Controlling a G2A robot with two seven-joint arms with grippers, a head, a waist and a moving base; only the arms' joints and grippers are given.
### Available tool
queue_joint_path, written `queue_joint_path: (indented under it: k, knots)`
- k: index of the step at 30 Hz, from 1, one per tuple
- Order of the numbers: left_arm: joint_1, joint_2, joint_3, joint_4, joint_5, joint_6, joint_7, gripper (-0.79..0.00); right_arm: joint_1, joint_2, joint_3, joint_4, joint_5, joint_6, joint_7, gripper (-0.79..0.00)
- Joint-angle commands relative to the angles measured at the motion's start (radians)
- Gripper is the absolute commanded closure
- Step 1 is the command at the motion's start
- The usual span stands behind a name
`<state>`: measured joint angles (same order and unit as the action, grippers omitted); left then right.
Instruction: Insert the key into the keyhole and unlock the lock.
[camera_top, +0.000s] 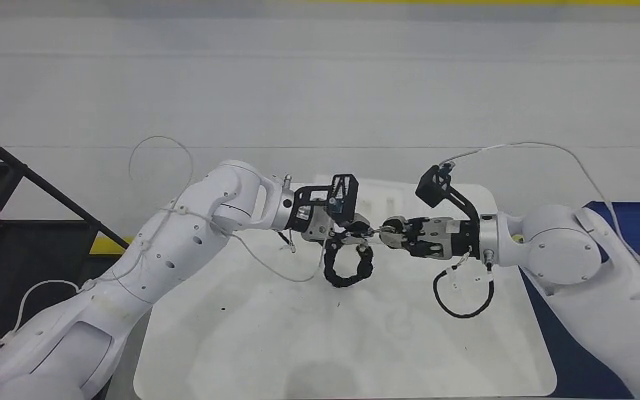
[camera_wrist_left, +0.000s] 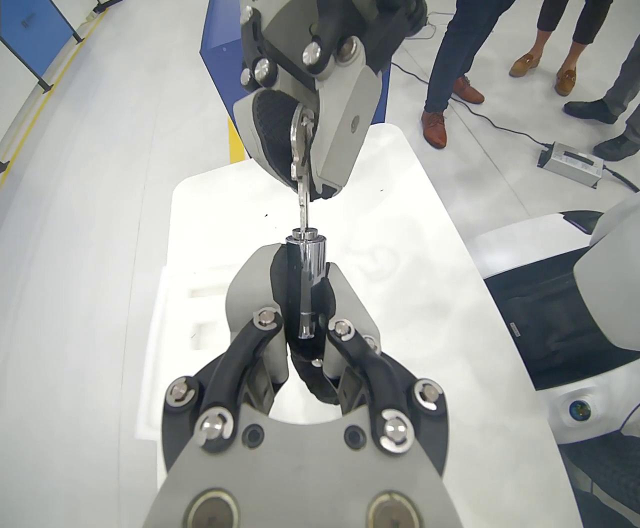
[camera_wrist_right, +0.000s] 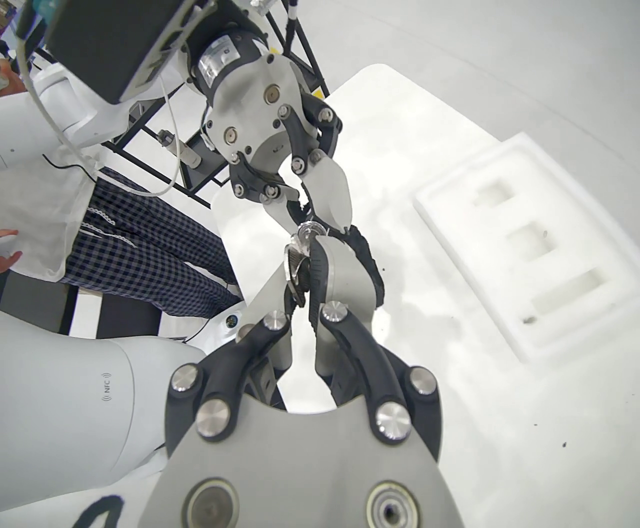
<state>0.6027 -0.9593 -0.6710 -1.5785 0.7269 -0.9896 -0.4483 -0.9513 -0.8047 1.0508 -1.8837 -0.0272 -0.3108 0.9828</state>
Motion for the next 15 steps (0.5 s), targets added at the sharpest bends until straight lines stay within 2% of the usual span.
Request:
queue_joint_path:
  k: [1,2,3,4,5,6,7,8,15]
  knots:
    - [0.006,0.0,-0.005,-0.005,0.01,0.001,0.009,0.0,0.002,-0.001,-0.001,0.003,0.011,0.007,0.011,0.0]
    - [0.008,-0.001,-0.007,-0.006,0.013,-0.001,0.01,0.0,0.002,-0.002,0.0,0.004,0.012,0.005,0.012,-0.04]
    - [0.009,-0.001,-0.009,-0.007,0.015,-0.002,0.011,0.0,0.002,-0.002,0.0,0.004,0.011,0.003,0.013,-0.123]
    - [0.011,-0.002,-0.01,-0.007,0.014,-0.004,0.012,0.0,0.002,-0.003,0.001,0.004,0.011,0.003,0.014,-0.265]
    - [0.013,-0.002,-0.011,-0.005,0.013,-0.006,0.015,0.0,0.001,-0.003,0.002,0.003,0.012,0.002,0.014,-0.302]
    - [0.014,-0.002,-0.012,-0.002,0.01,-0.007,0.015,0.0,0.0,-0.004,0.003,0.002,0.012,0.0,0.015,-0.388]
    - [0.016,-0.003,-0.012,0.003,0.008,-0.009,0.012,0.0,-0.001,-0.004,0.004,0.001,0.012,-0.004,0.016,-0.637]
    - [0.017,-0.003,-0.013,0.009,0.003,-0.01,0.01,0.0,-0.001,-0.004,0.006,0.001,0.011,-0.008,0.019,-0.785]
    - [0.036,0.001,-0.014,0.063,-0.05,0.001,-0.042,0.0,-0.005,-0.002,0.028,0.008,0.008,-0.049,0.038,-0.785]
